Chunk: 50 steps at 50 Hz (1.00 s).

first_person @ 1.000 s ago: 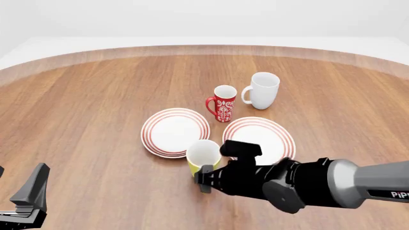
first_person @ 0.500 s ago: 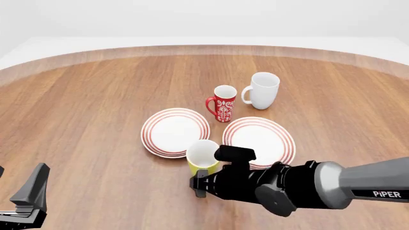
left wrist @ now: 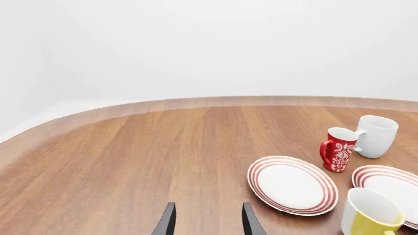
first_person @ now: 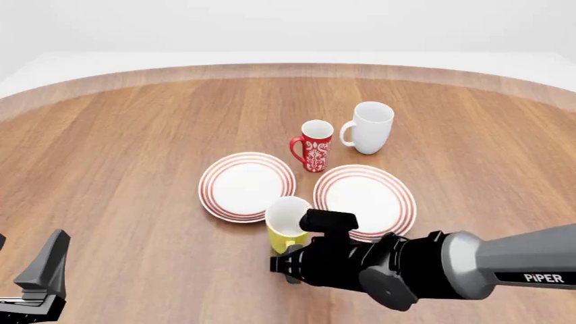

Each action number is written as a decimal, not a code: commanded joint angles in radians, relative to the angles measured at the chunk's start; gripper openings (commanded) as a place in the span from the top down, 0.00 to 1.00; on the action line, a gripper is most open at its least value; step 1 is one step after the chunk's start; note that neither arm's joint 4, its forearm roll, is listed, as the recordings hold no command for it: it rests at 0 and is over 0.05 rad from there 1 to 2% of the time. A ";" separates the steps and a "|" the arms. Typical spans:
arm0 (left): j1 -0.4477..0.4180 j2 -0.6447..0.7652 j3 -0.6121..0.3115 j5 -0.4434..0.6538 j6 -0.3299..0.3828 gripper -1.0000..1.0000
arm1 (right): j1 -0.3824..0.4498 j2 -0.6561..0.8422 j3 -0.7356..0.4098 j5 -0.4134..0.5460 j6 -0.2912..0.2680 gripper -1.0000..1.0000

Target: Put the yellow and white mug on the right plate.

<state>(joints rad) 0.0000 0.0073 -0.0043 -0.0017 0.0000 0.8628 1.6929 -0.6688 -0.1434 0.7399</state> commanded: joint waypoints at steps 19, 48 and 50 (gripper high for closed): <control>0.000 0.000 0.000 0.000 0.000 0.00 | -0.045 -0.070 -0.071 0.105 -0.113 1.00; 0.000 0.000 0.000 0.000 0.000 0.00 | -0.204 -0.237 -0.150 0.275 -0.309 1.00; 0.000 0.000 0.000 0.000 0.000 0.00 | -0.233 -0.241 -0.146 0.277 -0.326 1.00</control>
<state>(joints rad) 0.0000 0.0073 -0.0043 -0.0017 0.0000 0.7047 1.4920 -0.7973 0.0945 0.4753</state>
